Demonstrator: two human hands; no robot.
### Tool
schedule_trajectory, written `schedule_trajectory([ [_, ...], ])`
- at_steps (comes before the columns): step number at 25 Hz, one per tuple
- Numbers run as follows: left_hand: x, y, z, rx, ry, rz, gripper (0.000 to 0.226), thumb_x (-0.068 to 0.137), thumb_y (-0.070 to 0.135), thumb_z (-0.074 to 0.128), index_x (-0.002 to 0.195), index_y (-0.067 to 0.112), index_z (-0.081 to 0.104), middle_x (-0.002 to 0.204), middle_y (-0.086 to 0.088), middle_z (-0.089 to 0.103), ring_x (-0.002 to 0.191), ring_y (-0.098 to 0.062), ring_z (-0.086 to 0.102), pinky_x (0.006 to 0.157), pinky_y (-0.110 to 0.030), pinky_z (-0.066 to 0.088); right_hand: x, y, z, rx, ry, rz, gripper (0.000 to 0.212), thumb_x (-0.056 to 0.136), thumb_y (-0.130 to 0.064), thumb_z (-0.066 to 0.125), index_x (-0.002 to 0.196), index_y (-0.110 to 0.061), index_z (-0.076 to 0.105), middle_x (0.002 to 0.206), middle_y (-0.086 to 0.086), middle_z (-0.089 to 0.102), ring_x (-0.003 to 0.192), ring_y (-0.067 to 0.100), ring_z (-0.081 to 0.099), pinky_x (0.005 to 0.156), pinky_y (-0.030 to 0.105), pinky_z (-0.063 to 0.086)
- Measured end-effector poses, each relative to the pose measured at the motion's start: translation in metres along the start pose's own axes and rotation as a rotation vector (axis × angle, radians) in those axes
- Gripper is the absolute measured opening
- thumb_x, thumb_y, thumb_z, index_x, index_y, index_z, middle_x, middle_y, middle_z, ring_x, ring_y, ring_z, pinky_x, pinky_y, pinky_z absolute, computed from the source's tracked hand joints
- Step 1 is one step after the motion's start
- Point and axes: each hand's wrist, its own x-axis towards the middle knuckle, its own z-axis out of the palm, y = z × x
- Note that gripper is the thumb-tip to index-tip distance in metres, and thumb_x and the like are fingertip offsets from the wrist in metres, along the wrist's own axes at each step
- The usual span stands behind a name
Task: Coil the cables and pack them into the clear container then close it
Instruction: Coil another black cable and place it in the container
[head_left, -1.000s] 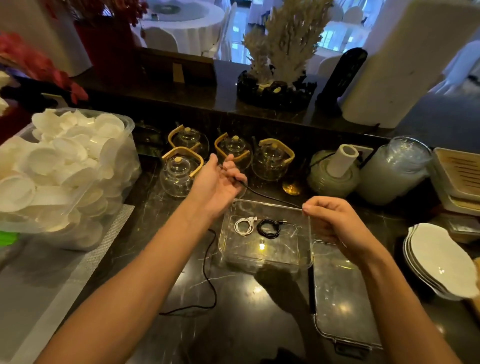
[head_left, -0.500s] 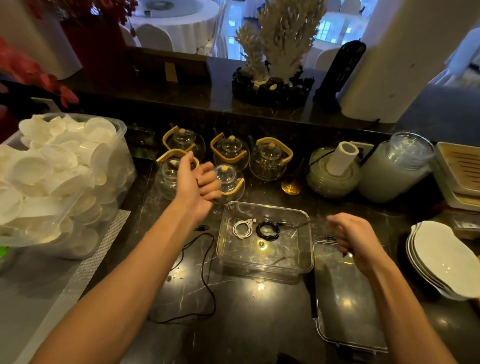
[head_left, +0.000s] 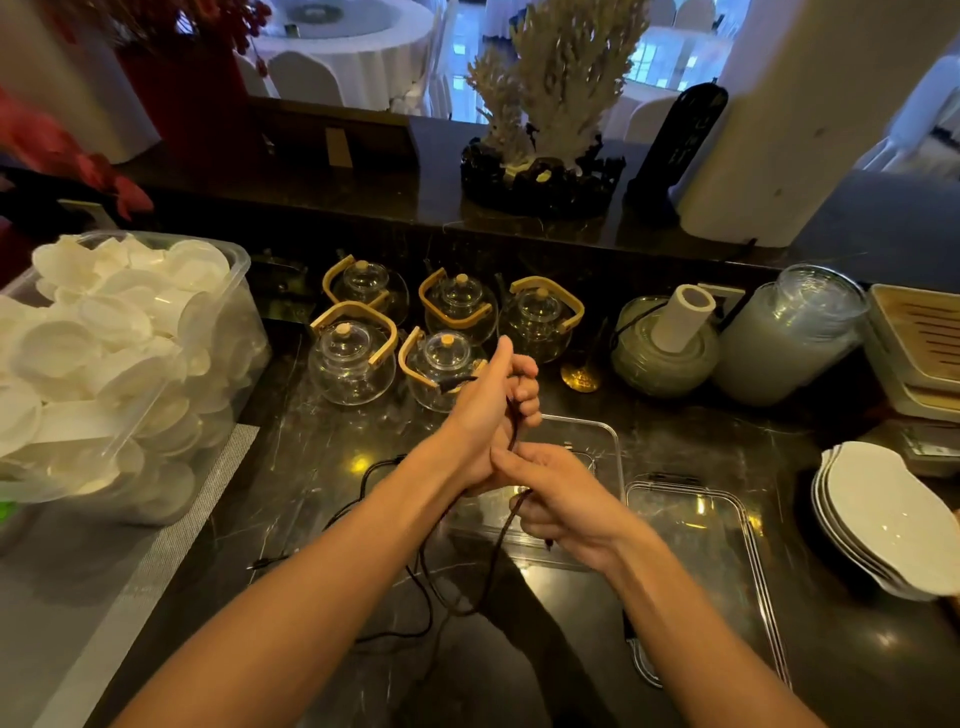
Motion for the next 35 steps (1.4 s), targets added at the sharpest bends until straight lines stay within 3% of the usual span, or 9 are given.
schedule_trajectory([
  [6,-0.004,-0.001,-0.012,0.447,0.137,0.061,0.016,0.096,0.029,0.066,0.091,0.014,0.063,0.083,-0.005,0.064,0.082,-0.018,0.061,0.076,-0.031,0.049,0.008,0.016,0.006,0.029,0.157,-0.041,0.03,0.103,-0.037,0.058,0.098,-0.009,0.068,0.094,0.015,0.075,0.036,0.003,0.028,0.035,0.018,0.018],
  [11,-0.019,0.002,-0.016,0.219,-0.008,0.007,0.014,0.101,0.019,0.059,0.101,0.008,0.067,0.105,-0.014,0.072,0.101,-0.022,0.07,0.094,-0.033,0.054,0.01,0.02,-0.003,-0.003,0.299,-0.096,0.035,0.106,-0.04,0.052,0.096,-0.009,0.064,0.096,0.021,0.077,0.036,0.006,0.032,0.035,0.02,0.022],
  [16,-0.017,0.002,-0.019,0.083,0.076,0.053,0.037,0.109,0.028,0.038,0.109,0.004,0.066,0.098,-0.013,0.074,0.098,-0.025,0.072,0.094,-0.037,0.056,0.006,0.02,0.003,-0.294,0.248,-0.195,0.033,0.108,-0.028,0.05,0.09,-0.003,0.062,0.07,0.014,0.068,0.039,0.003,0.044,0.042,0.018,0.034],
  [18,-0.014,0.008,-0.019,-0.014,0.105,0.048,0.04,0.11,0.028,0.033,0.111,0.002,0.064,0.095,-0.013,0.072,0.091,-0.024,0.073,0.089,-0.037,0.059,0.003,0.022,0.005,-0.488,0.203,-0.229,0.034,0.107,-0.025,0.052,0.089,0.002,0.063,0.065,0.01,0.065,0.046,-0.001,0.05,0.054,0.014,0.04],
  [22,-0.013,0.008,-0.02,-0.068,0.077,-0.012,0.043,0.11,0.029,0.033,0.12,-0.002,0.061,0.101,-0.017,0.074,0.09,-0.026,0.075,0.077,-0.034,0.064,0.0,0.023,0.001,-0.682,0.071,-0.222,0.037,0.105,-0.029,0.055,0.091,0.004,0.066,0.058,0.003,0.06,0.046,0.001,0.049,0.055,0.014,0.041],
  [27,-0.015,0.011,-0.03,-0.242,-0.099,-0.037,0.043,0.11,0.029,0.033,0.129,-0.002,0.057,0.112,-0.019,0.075,0.096,-0.027,0.076,0.076,-0.034,0.063,-0.006,0.027,-0.017,-0.17,-0.075,-0.001,0.04,0.104,-0.038,0.054,0.081,-0.007,0.065,0.067,0.008,0.066,0.036,0.005,0.032,0.037,0.019,0.021],
  [29,-0.016,0.014,-0.032,-0.273,-0.152,-0.045,0.042,0.109,0.027,0.035,0.131,-0.001,0.057,0.111,-0.018,0.075,0.094,-0.028,0.076,0.078,-0.035,0.063,-0.004,0.035,-0.024,-0.004,-0.095,0.049,0.037,0.099,-0.041,0.059,0.08,-0.011,0.066,0.063,0.006,0.057,0.037,0.004,0.027,0.034,0.017,0.019],
  [33,-0.018,0.013,-0.033,-0.199,-0.128,-0.024,0.041,0.108,0.033,0.037,0.126,0.006,0.062,0.067,-0.003,0.072,0.067,-0.017,0.075,0.061,-0.028,0.062,-0.005,0.041,-0.024,0.074,-0.119,0.104,0.036,0.099,-0.039,0.059,0.092,-0.007,0.074,0.056,-0.001,0.043,0.038,0.002,0.026,0.036,0.017,0.013],
  [35,-0.017,0.013,-0.033,-0.176,-0.147,-0.04,0.045,0.108,0.034,0.035,0.122,0.003,0.064,0.064,-0.003,0.071,0.068,-0.018,0.075,0.063,-0.029,0.062,-0.006,0.041,-0.025,0.073,-0.151,0.131,0.034,0.101,-0.034,0.059,0.1,-0.004,0.075,0.061,0.001,0.045,0.039,0.001,0.026,0.039,0.02,0.011],
])
